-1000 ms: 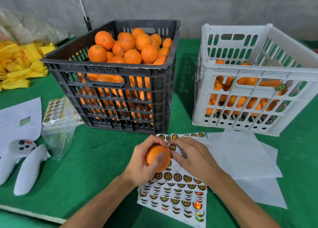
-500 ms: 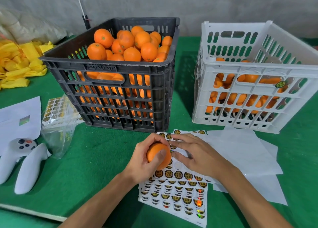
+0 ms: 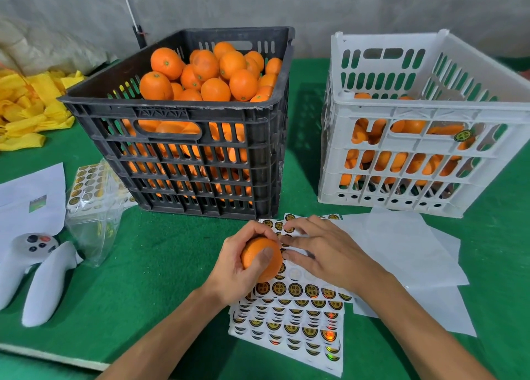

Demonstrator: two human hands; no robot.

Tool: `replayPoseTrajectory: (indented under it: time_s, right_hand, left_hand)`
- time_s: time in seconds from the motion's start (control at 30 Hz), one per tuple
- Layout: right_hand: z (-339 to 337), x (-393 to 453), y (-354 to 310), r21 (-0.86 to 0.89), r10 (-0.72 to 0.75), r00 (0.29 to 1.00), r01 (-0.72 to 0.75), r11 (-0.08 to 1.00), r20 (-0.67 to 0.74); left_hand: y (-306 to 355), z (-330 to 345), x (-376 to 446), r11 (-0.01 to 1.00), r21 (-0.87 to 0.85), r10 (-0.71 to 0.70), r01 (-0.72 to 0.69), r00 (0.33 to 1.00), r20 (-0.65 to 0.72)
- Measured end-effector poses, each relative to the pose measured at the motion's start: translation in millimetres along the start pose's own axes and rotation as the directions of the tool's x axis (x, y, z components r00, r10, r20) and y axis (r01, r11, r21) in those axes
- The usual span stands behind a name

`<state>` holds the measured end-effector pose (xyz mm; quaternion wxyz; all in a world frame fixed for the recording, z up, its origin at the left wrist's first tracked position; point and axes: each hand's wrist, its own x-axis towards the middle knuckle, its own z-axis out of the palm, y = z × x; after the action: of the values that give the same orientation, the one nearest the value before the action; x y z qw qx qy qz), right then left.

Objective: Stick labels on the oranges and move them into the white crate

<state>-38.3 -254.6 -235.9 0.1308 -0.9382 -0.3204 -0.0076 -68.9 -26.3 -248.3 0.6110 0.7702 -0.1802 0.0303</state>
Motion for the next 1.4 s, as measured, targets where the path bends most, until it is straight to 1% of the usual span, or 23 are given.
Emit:
replayPoseTrajectory:
  time_s: [0.07, 0.17, 0.23, 0.27, 0.33, 0.4, 0.57, 0.67, 0.73, 0.8, 0.83, 0.87, 0.9, 0.93, 1.0, 1.07, 1.1, 1.2, 1.27, 1.3, 1.33, 1.37, 1.4]
  right_hand:
    - [-0.6, 0.6, -1.7, 0.001, -0.027, 0.999, 0.027, 1.0, -0.024]
    - [1.4, 0.6, -4.8, 0.074, -0.028, 0.995, 0.035, 0.997, -0.096]
    - [4.8, 0.8, -6.9, 0.167, 0.006, 0.989, 0.019, 0.986, -0.149]
    - [6.6, 0.9, -8.1, 0.249, 0.044, 0.985, -0.001, 0.969, -0.166]
    - [8.6, 2.0, -10.5, 0.462, 0.153, 0.975, -0.062, 0.885, -0.163]
    - [9.8, 4.9, -12.2, 0.609, 0.23, 0.965, -0.107, 0.786, -0.128]
    - [9.7, 11.2, -12.7, 0.739, 0.352, 0.935, -0.204, 0.643, -0.048]
    - [7.5, 12.4, -16.6, 0.789, 0.453, 0.891, -0.256, 0.558, -0.032]
    - [3.3, 11.4, -20.2, 0.815, 0.556, 0.824, -0.243, 0.526, -0.113]
    - [-3.3, 7.9, -25.4, 0.796, 0.576, 0.766, -0.147, 0.588, -0.284]
    - [-6.9, 5.6, -30.0, 0.773, 0.536, 0.764, -0.079, 0.629, -0.358]
    - [-9.6, 3.2, -35.6, 0.752, 0.481, 0.777, -0.016, 0.66, -0.406]
    - [-10.2, 1.7, -42.2, 0.743, 0.427, 0.803, 0.03, 0.669, -0.417]
    - [-9.5, 1.2, -48.6, 0.76, 0.386, 0.839, 0.048, 0.649, -0.382]
    - [-6.8, 2.6, -58.4, 0.845, 0.337, 0.915, 0.007, 0.535, -0.221]
    - [-4.6, 3.3, -61.9, 0.898, 0.302, 0.947, -0.036, 0.439, -0.109]
    - [-3.7, 2.5, -62.1, 0.899, 0.294, 0.951, -0.043, 0.436, -0.097]
    - [-2.6, -1.0, -61.3, 0.846, 0.265, 0.955, -0.028, 0.532, -0.135]
    - [-0.3, -2.5, -61.7, 0.748, 0.237, 0.951, -0.012, 0.664, -0.196]
    - [1.5, -2.9, -61.4, 0.635, 0.216, 0.94, 0.001, 0.772, -0.264]
    - [3.3, -3.1, -61.2, 0.476, 0.172, 0.92, 0.017, 0.879, -0.351]
    - [5.8, -3.0, -60.4, 0.308, 0.105, 0.896, 0.038, 0.951, -0.432]
    - [9.2, -3.0, -59.6, 0.179, 0.038, 0.875, 0.056, 0.982, -0.483]
  left_hand:
    - [-0.6, 0.2, 0.3, 1.0, 0.0, 0.002, -0.002, 1.0, 0.0]
    - [-1.6, 0.5, 0.6, 1.0, -0.002, 0.004, -0.004, 1.0, 0.005]
    - [-2.6, 0.3, 0.6, 1.0, -0.005, 0.003, -0.003, 1.0, 0.006]
    - [-2.7, 0.4, 0.7, 1.0, -0.006, 0.003, -0.003, 1.0, 0.007]
    - [-2.7, 0.4, 1.1, 1.0, -0.007, 0.003, -0.003, 1.0, 0.008]
    - [-2.5, 0.4, 1.2, 1.0, -0.006, 0.004, -0.004, 1.0, 0.008]
    - [-2.0, 0.0, 2.2, 1.0, -0.008, -0.018, 0.018, 1.0, 0.002]
    - [-3.0, 0.3, 2.9, 0.999, -0.035, -0.039, 0.039, 0.999, -0.006]
    - [-5.4, 0.0, 4.1, 0.996, -0.059, -0.071, 0.07, 0.997, -0.01]
    - [-7.8, -0.2, 6.1, 0.979, -0.158, -0.129, 0.126, 0.992, -0.009]
    - [-8.4, -0.3, 7.3, 0.969, -0.197, -0.156, 0.151, 0.988, -0.006]
    - [-8.1, -0.7, 8.9, 0.963, -0.207, -0.177, 0.171, 0.984, -0.009]
    - [-7.6, -0.9, 10.3, 0.962, -0.202, -0.187, 0.181, 0.982, -0.013]
    - [-6.3, -0.9, 11.1, 0.961, -0.205, -0.192, 0.185, 0.981, -0.012]
    - [-2.6, -1.0, 12.0, 0.953, -0.234, -0.201, 0.194, 0.979, -0.008]
    - [0.2, -2.1, 12.3, 0.953, -0.231, -0.204, 0.195, 0.979, -0.016]
    - [1.2, -2.5, 12.3, 0.955, -0.224, -0.202, 0.193, 0.979, -0.02]
    - [2.8, -2.2, 13.7, 0.929, -0.303, -0.231, 0.212, 0.973, -0.027]
    - [1.7, -3.0, 15.2, 0.9, -0.368, -0.263, 0.235, 0.964, -0.028]
    - [0.9, -3.5, 15.8, 0.889, -0.389, -0.275, 0.242, 0.961, -0.031]
    - [0.2, -3.8, 16.5, 0.879, -0.409, -0.284, 0.245, 0.958, -0.036]
    - [-0.1, -4.1, 17.0, 0.876, -0.415, -0.292, 0.247, 0.955, -0.046]
    - [0.0, -4.4, 17.8, 0.879, -0.406, -0.299, 0.25, 0.952, -0.062]
